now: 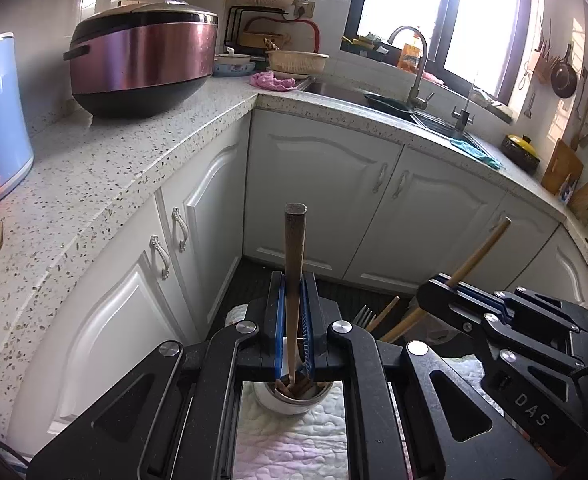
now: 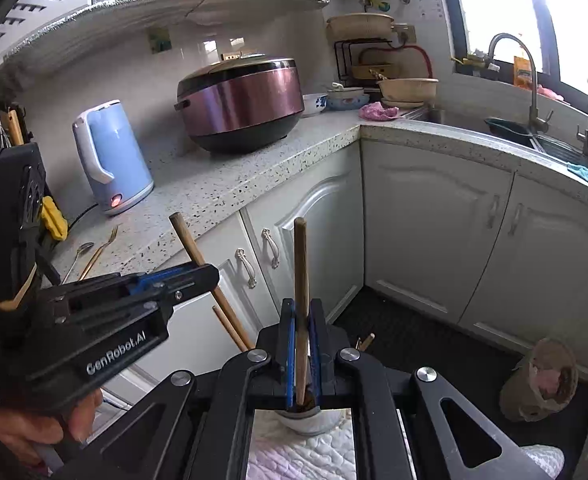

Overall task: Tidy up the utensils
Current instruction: 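Carry both chopsticks upright over the white jar, then lower both chopsticks into the white jar and open both tools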

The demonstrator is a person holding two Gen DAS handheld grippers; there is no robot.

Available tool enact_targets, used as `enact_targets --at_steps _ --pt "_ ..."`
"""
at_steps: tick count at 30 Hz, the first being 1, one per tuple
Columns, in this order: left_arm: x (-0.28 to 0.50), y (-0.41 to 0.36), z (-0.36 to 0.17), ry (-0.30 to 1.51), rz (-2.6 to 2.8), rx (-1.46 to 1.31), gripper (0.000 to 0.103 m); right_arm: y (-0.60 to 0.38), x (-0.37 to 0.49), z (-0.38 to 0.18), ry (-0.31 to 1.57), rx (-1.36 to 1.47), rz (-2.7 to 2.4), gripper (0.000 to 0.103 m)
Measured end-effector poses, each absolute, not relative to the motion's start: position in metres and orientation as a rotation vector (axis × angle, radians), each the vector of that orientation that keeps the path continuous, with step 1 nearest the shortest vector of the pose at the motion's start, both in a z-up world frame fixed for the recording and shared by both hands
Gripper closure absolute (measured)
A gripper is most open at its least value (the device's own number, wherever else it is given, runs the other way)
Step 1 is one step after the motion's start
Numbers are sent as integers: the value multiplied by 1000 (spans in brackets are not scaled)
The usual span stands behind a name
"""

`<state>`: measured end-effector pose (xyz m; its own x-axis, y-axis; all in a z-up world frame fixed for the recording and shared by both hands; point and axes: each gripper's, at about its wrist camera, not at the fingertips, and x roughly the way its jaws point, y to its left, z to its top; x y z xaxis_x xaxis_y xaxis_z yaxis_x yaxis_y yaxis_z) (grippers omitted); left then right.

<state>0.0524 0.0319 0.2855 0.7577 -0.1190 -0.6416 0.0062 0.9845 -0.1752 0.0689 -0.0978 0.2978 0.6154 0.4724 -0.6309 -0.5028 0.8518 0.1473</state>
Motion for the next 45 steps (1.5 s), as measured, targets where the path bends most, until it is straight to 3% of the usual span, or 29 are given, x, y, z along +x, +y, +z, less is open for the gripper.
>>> enact_targets --at_steps 16,32,33,34,35,36,45 --pt "66 29 256 745 -69 -185 97 -94 88 266 754 -18 567 97" --pt "67 19 211 837 -61 -181 95 -91 94 195 912 -11 563 96" --pt "66 19 209 841 -61 -184 93 -94 91 193 909 -3 565 93" --pt "65 20 206 845 -59 -186 90 -97 88 193 906 9 568 83" --pt "63 20 203 850 -58 -194 81 -101 85 193 905 24 571 72" --pt "63 20 202 850 -56 -198 72 -105 82 193 902 40 574 70" --pt "32 25 209 798 -63 -249 41 -129 52 188 908 70 564 66"
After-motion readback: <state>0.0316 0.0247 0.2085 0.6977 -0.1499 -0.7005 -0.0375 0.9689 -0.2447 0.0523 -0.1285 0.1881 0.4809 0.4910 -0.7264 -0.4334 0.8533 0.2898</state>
